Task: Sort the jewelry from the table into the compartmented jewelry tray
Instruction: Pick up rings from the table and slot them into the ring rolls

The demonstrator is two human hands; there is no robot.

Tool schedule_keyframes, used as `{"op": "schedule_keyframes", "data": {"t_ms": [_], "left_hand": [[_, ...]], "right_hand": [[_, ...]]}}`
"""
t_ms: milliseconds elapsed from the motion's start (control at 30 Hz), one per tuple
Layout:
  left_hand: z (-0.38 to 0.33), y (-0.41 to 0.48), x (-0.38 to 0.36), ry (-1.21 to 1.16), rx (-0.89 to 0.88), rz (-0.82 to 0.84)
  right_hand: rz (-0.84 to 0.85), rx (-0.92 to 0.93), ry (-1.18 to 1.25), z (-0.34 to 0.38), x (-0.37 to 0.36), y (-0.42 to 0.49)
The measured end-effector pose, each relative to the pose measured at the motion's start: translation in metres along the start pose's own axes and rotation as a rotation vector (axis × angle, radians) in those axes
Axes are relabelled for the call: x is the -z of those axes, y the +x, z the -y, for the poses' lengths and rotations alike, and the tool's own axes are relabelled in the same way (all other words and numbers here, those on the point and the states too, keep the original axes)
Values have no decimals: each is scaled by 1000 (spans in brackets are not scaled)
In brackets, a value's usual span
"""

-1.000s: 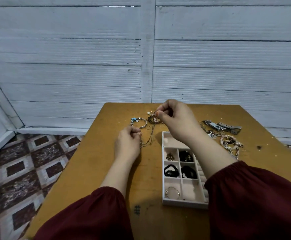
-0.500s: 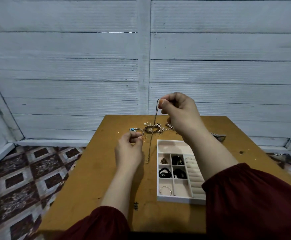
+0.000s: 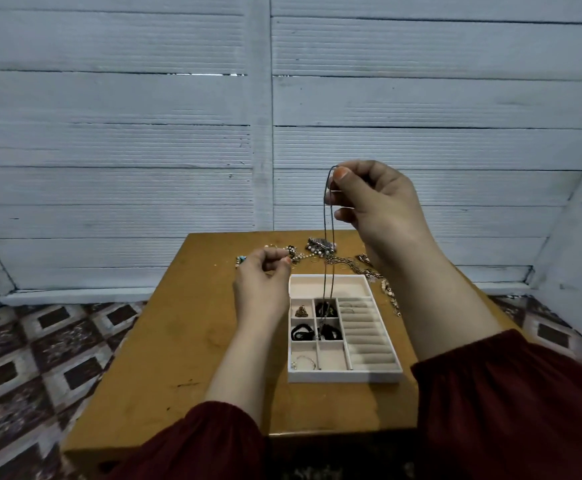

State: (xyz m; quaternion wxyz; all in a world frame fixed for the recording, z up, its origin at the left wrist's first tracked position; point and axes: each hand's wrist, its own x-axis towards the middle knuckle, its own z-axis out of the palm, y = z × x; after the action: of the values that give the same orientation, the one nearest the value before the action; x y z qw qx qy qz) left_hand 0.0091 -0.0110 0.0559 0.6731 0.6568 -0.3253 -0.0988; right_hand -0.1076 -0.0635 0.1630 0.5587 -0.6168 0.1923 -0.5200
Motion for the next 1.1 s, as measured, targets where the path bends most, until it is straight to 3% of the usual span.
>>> {"op": "schedule_keyframes", "data": {"t_ms": [1100], "left_hand": [[15, -27, -24, 30, 14, 24]], "right_hand": [[-22, -192, -57, -68, 45, -63]]}}
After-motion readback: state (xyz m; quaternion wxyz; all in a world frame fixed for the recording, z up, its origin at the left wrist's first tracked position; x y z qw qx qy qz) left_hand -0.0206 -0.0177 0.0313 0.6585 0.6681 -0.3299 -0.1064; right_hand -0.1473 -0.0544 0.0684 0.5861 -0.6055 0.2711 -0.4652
